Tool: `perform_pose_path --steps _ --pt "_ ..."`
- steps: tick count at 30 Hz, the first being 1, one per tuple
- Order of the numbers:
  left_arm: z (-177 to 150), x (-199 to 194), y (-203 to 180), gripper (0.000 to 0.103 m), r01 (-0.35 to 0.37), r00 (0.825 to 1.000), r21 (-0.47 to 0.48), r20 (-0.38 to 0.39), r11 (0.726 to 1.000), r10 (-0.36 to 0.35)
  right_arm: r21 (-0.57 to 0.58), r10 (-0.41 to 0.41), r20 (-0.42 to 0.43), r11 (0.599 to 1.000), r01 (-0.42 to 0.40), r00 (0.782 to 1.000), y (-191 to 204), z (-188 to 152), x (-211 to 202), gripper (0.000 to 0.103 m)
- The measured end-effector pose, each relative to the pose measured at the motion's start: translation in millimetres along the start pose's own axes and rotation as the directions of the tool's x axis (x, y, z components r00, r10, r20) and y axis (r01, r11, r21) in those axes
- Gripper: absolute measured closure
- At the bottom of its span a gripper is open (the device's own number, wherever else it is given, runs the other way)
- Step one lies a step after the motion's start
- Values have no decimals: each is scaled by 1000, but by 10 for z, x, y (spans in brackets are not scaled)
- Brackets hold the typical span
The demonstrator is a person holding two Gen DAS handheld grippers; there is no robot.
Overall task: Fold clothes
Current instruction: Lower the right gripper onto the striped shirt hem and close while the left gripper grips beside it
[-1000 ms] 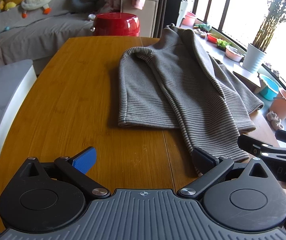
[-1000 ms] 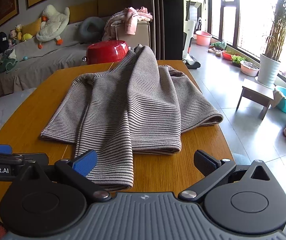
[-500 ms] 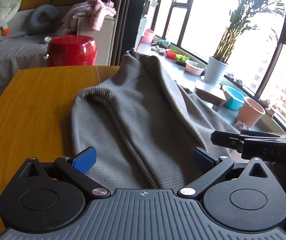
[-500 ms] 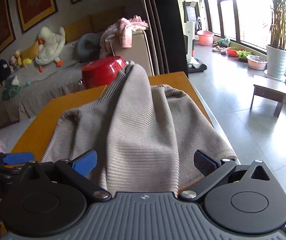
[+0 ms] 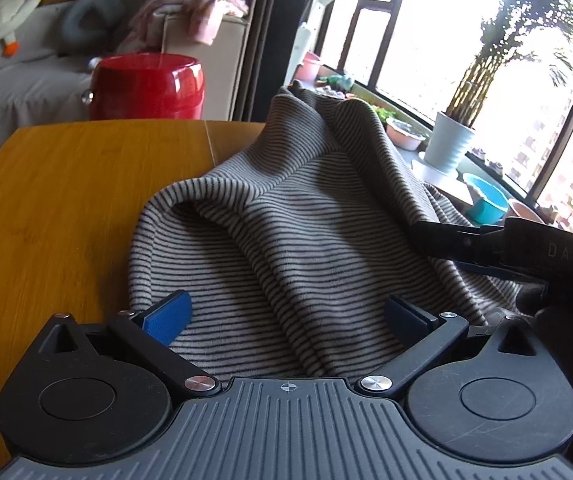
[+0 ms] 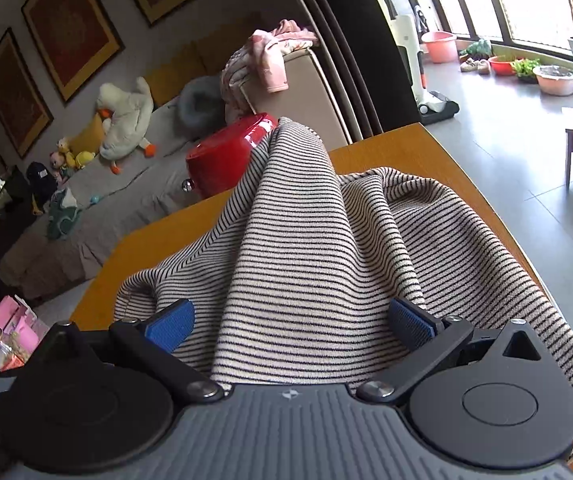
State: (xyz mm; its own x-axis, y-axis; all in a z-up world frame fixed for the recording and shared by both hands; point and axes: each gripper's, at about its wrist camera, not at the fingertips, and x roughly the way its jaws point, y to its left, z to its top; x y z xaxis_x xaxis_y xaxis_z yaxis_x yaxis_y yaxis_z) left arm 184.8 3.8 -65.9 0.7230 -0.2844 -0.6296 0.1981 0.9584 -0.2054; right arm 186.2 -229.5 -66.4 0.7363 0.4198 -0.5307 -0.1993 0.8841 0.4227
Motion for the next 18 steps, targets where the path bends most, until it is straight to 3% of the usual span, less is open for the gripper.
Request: perform_pose_path --steps 5,12,17,18 --pt "-107 -100 -23 0 -1 1000 32 3 999 1 87 101 -11 991 -100 995 -147 -37 -127 0" --pt "-430 -547 43 0 32 999 56 -31 998 -30 -32 181 -86 982 -185 980 92 -370 -508 0" --pt "-621 -900 72 0 54 997 41 -51 998 -52 -11 257 -111 966 -259 960 143 -509 -670 0" --pt "-613 -952 77 0 86 995 30 -43 996 -85 -5 267 -113 963 -269 957 136 -514 -677 0"
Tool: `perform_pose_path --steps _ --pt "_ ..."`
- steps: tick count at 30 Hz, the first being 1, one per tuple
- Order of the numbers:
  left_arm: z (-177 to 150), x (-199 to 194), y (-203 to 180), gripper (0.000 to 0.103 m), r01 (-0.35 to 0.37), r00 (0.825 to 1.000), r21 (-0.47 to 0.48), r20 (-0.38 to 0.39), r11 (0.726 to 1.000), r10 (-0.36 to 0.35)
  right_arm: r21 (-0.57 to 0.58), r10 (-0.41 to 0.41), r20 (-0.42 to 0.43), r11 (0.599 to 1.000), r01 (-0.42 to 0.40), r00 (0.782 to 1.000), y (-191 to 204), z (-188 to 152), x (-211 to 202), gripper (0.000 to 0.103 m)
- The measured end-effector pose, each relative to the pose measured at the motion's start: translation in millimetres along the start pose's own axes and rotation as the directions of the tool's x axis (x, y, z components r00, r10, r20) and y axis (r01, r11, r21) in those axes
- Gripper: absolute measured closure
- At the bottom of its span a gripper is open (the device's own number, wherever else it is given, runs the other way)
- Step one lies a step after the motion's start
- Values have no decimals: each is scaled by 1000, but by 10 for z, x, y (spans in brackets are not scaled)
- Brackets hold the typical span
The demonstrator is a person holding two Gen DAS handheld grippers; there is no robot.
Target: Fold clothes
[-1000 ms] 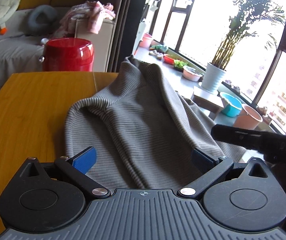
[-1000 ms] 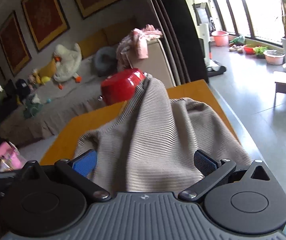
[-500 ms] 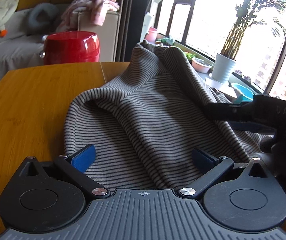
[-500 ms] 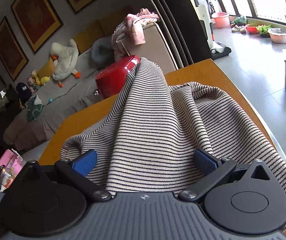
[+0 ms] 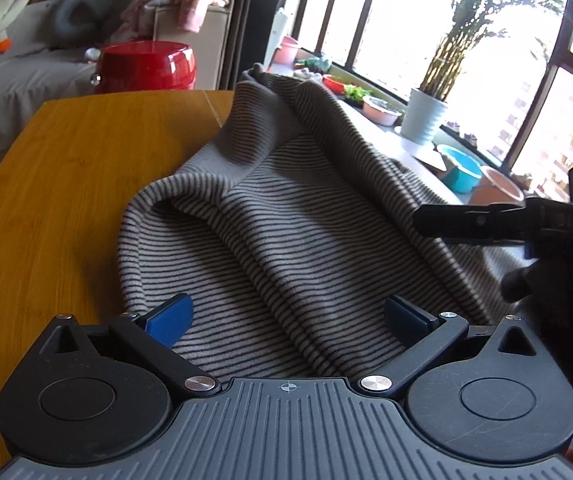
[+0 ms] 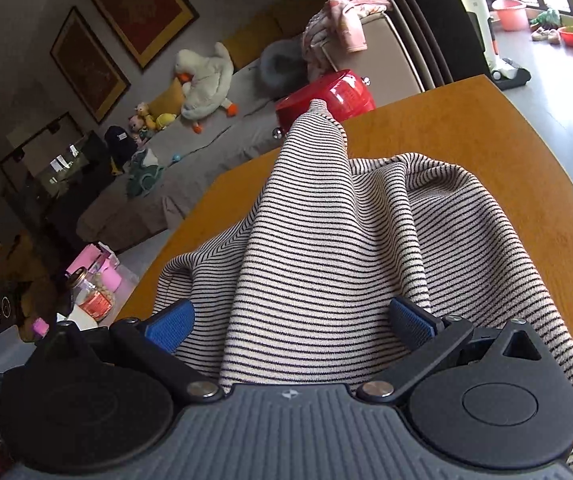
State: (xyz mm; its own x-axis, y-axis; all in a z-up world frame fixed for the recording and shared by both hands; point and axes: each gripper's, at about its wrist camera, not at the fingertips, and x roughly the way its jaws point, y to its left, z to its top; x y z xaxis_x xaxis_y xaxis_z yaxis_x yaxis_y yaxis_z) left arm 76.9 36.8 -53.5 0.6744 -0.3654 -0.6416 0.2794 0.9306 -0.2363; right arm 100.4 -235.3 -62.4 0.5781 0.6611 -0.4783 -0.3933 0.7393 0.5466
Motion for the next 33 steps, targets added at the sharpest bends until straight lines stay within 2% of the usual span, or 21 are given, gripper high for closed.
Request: perform_pose_path --steps 3,4,7,15,19,21,23,25,27,29,33 --pt "65 -80 -66 0 69 997 22 39 997 -69 6 6 -2 1000 -6 1000 -18 6 -2 0" --pt "102 -44 -79 0 85 996 11 30 996 -85 6 6 -4 1000 -6 1000 -13 25 0 0" --pt "178 209 -1 0 119 990 -116 -62 986 -127 8 8 -5 1000 -8 1000 -4 78 -1 0" --pt "209 278 -20 5 189 980 -111 -43 976 -195 21 27 18 999 -27 999 -30 13 -1 0" --pt "214 265 27 28 208 977 -139 -26 968 -213 20 28 20 999 -28 999 0 -42 -21 0" --pt "227 269 60 37 212 976 -156 -21 965 -218 19 -3 21 1000 3 1000 42 -34 -56 0" --pt "296 232 131 57 212 977 -167 19 963 -212 3 -51 35 999 51 998 102 -13 -119 0" --pt "366 195 203 63 212 977 -177 59 961 -205 -71 -125 91 989 132 988 224 10 -241 0" --pt "469 99 302 64 183 978 -176 130 967 -161 -165 -201 148 960 224 968 377 34 -344 5" --pt "568 -62 383 64 123 970 -156 226 980 -86 -245 -239 186 928 281 953 520 64 -385 13" --pt "732 -336 590 64 75 940 -194 340 978 -5 -340 -215 178 902 265 960 736 140 -206 29"
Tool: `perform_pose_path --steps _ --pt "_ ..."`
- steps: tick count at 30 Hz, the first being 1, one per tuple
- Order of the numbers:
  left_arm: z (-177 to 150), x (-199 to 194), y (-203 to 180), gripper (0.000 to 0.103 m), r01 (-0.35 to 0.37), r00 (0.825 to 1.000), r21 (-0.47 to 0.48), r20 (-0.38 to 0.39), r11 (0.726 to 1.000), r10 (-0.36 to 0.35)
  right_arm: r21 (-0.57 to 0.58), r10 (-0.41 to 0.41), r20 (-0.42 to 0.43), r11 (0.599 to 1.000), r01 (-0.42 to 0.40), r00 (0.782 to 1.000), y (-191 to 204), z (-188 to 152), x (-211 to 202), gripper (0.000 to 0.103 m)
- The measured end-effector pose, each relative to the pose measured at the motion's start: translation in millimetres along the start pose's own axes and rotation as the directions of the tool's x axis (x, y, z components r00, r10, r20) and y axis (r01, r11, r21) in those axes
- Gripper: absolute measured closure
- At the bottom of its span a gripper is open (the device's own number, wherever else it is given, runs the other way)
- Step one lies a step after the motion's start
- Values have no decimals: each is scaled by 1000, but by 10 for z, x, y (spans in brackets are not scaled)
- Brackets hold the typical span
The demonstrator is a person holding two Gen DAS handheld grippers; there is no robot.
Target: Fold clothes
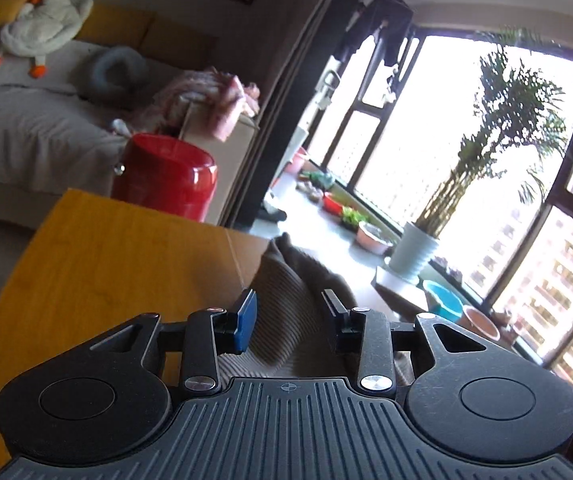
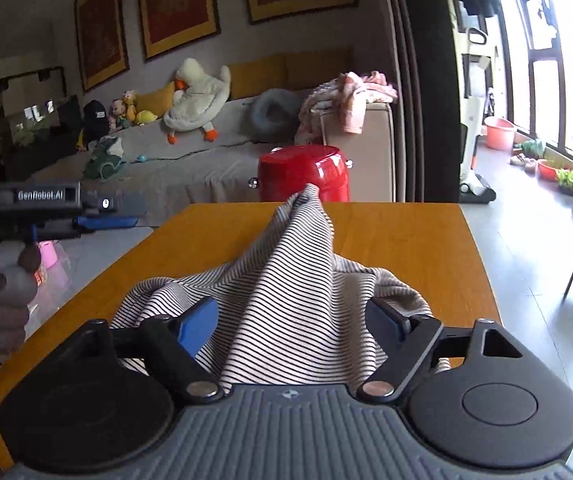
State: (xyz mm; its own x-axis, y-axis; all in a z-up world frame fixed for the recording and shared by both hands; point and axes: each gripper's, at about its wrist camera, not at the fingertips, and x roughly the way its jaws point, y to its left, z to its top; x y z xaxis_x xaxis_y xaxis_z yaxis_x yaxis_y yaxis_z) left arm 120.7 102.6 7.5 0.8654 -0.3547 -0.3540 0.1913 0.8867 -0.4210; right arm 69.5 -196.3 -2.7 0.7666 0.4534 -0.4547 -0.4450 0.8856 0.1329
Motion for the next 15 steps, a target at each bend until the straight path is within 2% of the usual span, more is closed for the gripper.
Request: perform_pose_path --steps 1,2,4,7,9,10,11,12,13,14,15 --pt "3 -20 17 63 24 999 -19 -22 1000 -25 -21 3 -5 1000 -3 1000 53 34 78 33" --pt "6 -41 34 51 49 998 -38 -45 998 -50 -42 -2 -8 999 1 1000 99 70 170 35" --pt "11 -81 68 38 96 991 -78 -88 992 -103 -84 -25 -16 996 24 1000 157 149 398 35" --pt "-212 18 22 31 168 961 -119 -201 979 -190 -92 -84 -80 993 76 993 75 242 806 35" --pt "-403 193 42 28 191 941 -146 -255 971 -223 -74 -82 -140 995 72 987 -63 267 978 68" --pt "-461 264 45 27 198 933 -155 -274 968 -235 -65 -80 -170 995 70 982 -132 280 1064 90" --pt "-518 335 48 25 206 924 -164 -291 965 -247 -54 -95 -168 995 87 981 -223 319 1085 90" --pt "-534 393 58 24 209 920 -170 -300 963 -253 -41 -140 -120 990 136 983 -345 392 1032 90" --pt "-538 464 85 21 220 913 -182 -308 958 -268 -31 -212 -66 977 210 975 -485 465 974 92" --pt "-538 537 113 18 233 905 -200 -312 952 -288 -23 -303 -26 953 302 953 -632 517 937 92" --pt "-529 602 134 17 242 899 -218 -315 945 -303 -9 -389 -6 921 389 921 -772 541 923 93"
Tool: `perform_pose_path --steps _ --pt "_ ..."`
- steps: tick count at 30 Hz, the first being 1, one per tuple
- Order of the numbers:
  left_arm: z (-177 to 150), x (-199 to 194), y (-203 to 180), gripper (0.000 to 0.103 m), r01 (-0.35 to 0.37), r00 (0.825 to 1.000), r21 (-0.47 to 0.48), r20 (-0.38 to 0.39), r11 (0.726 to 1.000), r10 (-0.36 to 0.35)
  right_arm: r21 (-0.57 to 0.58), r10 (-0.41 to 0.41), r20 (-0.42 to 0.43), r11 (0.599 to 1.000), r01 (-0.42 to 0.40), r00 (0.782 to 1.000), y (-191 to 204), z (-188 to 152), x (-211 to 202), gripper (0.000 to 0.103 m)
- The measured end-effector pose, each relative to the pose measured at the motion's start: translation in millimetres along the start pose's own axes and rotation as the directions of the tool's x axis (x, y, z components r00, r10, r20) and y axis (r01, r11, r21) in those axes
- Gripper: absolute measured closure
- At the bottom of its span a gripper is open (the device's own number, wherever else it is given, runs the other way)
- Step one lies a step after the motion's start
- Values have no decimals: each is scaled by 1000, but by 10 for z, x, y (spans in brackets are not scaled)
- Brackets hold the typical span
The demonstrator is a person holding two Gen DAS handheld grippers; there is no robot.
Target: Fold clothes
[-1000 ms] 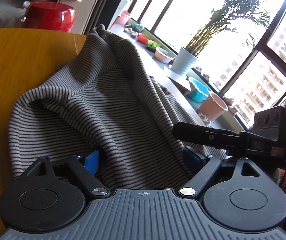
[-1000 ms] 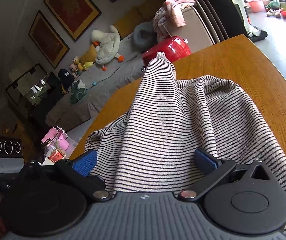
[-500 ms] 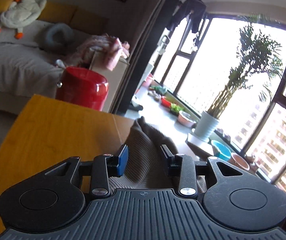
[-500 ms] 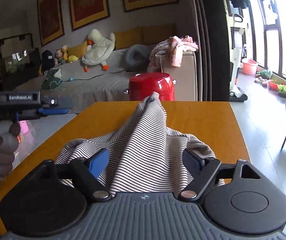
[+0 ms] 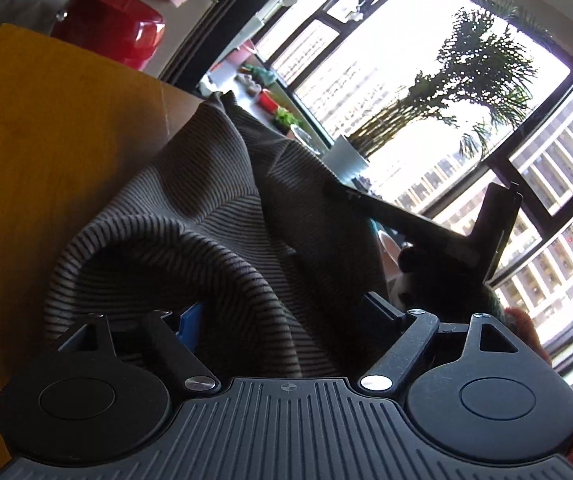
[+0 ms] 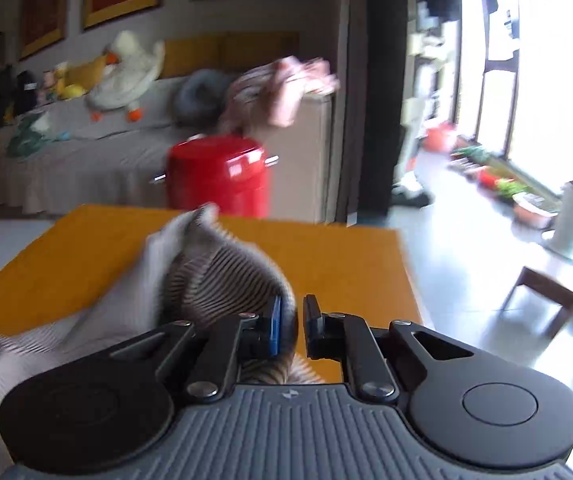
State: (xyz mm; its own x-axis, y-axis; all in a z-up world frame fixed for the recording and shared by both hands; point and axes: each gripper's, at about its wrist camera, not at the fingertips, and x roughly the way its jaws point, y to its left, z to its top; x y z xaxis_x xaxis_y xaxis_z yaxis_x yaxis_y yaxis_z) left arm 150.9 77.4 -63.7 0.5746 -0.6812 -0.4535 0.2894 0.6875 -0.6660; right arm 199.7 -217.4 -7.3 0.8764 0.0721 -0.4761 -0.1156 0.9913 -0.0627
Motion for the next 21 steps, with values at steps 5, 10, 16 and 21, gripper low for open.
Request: perform_pose_path --steps 5,10,16,21 --pt "111 241 108 11 50 999 -71 -15 996 -51 229 3 -26 974 3 1000 -448 -106 34 93" --pt "118 439 115 19 17 999 -80 -27 997 -19 383 302 72 872 -306 951 -431 -291 -113 55" --pt "351 294 16 81 -65 996 -41 57 997 68 246 304 6 923 -296 953 -29 -581 -98 53" --pt "815 -253 7 81 -180 936 -9 306 984 174 195 302 -36 937 -290 953 46 -559 -134 42"
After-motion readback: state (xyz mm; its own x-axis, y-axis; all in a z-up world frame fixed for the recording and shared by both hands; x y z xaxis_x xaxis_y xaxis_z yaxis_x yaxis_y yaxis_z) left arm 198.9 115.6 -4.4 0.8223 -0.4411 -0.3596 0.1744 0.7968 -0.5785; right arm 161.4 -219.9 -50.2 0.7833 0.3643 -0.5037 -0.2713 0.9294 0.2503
